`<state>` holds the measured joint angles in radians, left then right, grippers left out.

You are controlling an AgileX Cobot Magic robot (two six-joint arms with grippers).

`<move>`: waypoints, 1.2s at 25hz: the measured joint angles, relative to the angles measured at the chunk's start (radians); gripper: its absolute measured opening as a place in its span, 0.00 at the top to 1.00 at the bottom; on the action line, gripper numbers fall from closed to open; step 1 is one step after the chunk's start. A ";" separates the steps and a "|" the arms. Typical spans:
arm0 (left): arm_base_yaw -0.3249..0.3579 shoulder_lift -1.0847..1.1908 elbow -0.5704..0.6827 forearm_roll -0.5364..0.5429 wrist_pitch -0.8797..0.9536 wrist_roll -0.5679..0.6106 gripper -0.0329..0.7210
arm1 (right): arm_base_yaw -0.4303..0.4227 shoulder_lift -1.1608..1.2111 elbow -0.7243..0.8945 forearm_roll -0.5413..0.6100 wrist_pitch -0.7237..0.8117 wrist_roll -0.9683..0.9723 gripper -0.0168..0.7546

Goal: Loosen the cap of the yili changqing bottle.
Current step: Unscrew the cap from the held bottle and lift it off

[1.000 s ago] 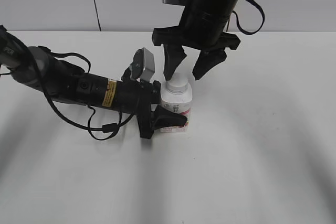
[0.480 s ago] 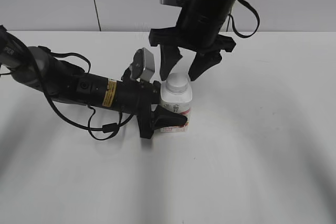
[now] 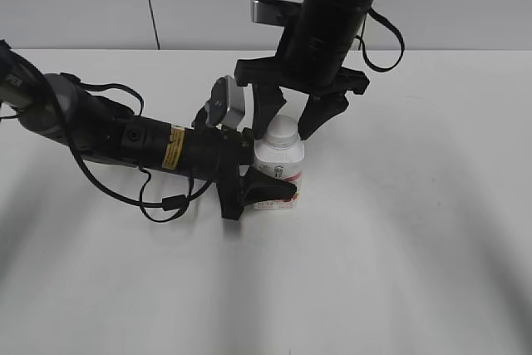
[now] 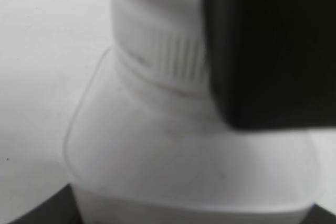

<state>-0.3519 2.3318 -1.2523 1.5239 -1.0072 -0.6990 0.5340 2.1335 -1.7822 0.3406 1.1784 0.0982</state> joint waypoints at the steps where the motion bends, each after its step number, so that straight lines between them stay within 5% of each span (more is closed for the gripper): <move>1: 0.000 0.000 0.000 0.000 0.000 0.000 0.43 | 0.000 0.000 0.000 0.000 0.000 0.001 0.31; 10: 0.000 0.000 0.000 0.000 0.000 0.000 0.43 | 0.000 0.000 0.000 0.001 0.015 0.001 0.45; 18: 0.000 0.000 0.000 -0.002 0.001 0.000 0.43 | 0.000 0.000 0.000 -0.018 0.019 -0.040 0.45; 30: 0.000 0.000 0.000 0.000 0.001 0.004 0.43 | 0.000 0.000 0.000 -0.026 0.019 -0.805 0.46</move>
<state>-0.3519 2.3318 -1.2523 1.5237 -1.0060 -0.6947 0.5340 2.1335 -1.7822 0.3145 1.1971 -0.7063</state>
